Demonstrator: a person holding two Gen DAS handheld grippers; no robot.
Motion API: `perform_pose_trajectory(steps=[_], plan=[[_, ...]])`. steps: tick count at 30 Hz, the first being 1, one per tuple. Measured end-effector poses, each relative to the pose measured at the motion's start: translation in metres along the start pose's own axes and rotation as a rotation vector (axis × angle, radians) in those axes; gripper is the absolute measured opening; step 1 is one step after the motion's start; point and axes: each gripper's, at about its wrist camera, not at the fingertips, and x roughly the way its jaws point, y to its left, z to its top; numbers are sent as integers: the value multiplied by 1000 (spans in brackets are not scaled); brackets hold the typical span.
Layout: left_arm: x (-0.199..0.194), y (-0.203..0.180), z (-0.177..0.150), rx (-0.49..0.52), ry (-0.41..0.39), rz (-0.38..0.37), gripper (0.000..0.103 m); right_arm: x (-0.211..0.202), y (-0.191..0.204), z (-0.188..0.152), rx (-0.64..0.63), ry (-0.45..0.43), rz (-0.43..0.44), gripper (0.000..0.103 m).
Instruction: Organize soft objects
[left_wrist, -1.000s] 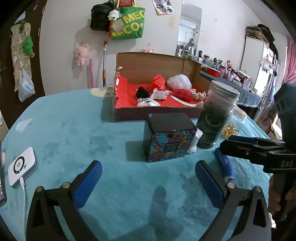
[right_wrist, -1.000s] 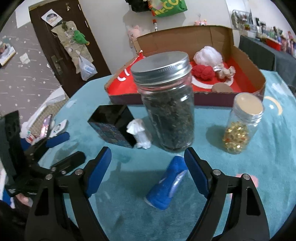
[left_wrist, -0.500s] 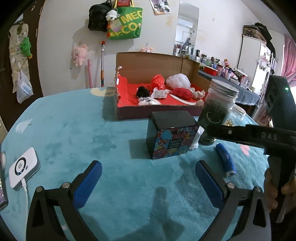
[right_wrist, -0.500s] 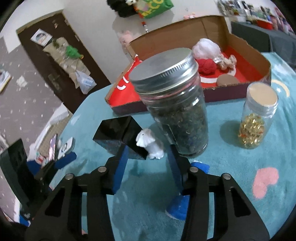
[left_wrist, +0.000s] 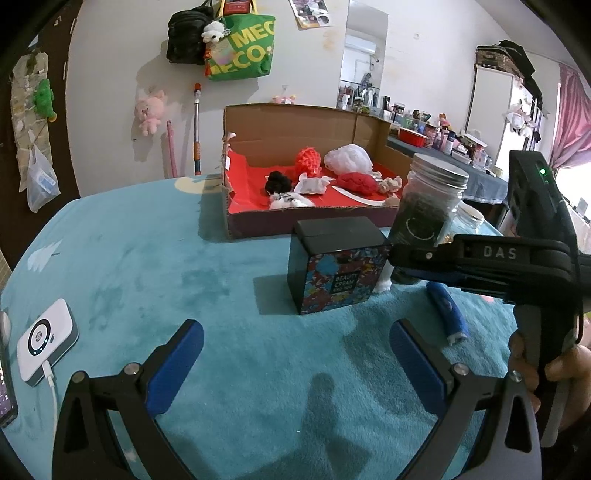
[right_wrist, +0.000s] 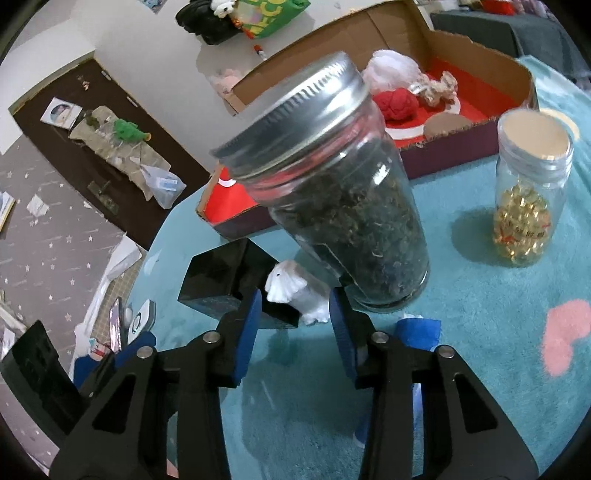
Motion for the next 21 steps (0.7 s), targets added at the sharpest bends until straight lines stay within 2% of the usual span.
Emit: perform_pose_trajectory(steps=[3, 5, 8, 13, 21], plan=[[1, 0, 0, 1, 2, -1, 103, 3, -2, 0, 19, -4, -6, 30], [1, 0, 0, -2, 4, 1, 103, 4, -2, -1, 31, -7, 7, 19], [2, 0, 0, -5, 7, 1, 103, 6, 1, -2, 13, -5, 14, 9], [2, 0, 0, -4, 8, 1, 103, 0, 3, -5, -18, -22, 32, 5], [4, -11, 0, 6, 6, -7, 103, -10, 0, -9, -51, 7, 44, 5]])
